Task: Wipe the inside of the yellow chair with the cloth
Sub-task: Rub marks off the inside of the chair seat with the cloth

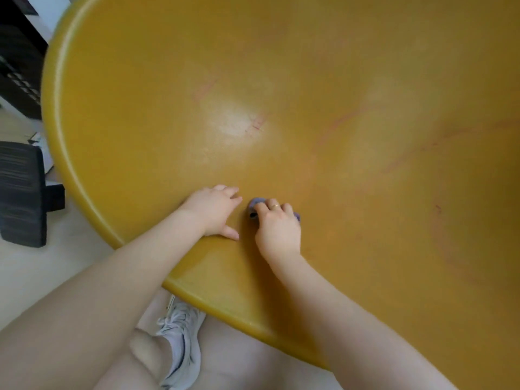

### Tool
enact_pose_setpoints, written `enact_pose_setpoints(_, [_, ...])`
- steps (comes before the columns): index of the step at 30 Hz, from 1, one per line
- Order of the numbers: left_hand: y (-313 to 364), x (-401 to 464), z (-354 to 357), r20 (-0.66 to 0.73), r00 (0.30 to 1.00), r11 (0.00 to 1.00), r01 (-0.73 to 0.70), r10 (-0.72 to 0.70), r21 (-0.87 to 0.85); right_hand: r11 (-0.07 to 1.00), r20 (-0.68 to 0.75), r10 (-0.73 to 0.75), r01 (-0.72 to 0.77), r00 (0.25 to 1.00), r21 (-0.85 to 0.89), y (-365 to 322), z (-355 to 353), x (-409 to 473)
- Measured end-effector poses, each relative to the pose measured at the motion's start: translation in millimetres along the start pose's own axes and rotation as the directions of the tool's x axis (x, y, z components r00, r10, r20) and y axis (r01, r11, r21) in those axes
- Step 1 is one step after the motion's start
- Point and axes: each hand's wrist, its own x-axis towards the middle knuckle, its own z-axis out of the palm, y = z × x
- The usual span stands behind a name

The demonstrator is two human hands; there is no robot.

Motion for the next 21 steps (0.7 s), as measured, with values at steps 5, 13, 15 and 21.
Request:
enact_pose_setpoints(5, [-18,10,-19,-0.053,0.998,0.983,-0.017,0.027,0.183,0.969,-0.107,-0.205,0.217,0.973,0.119,-14,9,-2])
enact_pose_setpoints(13, [-16,40,-14,-0.033,0.997,0.99,0.072,-0.068,0.125,0.965,-0.029,0.172,-0.174,0.985,-0.195,89,-15,57])
enact_pose_setpoints(15, [-22,42,-9,-0.023,0.998,0.996,0.061,-0.06,0.068,0.945,-0.081,0.236,-0.248,0.968,-0.214,87,-14,60])
enact_pose_setpoints(21, [-26,43,-6,-0.039,0.999,0.999,0.024,-0.023,0.023,0.991,-0.116,0.112,-0.119,0.987,-0.06,11,10,28])
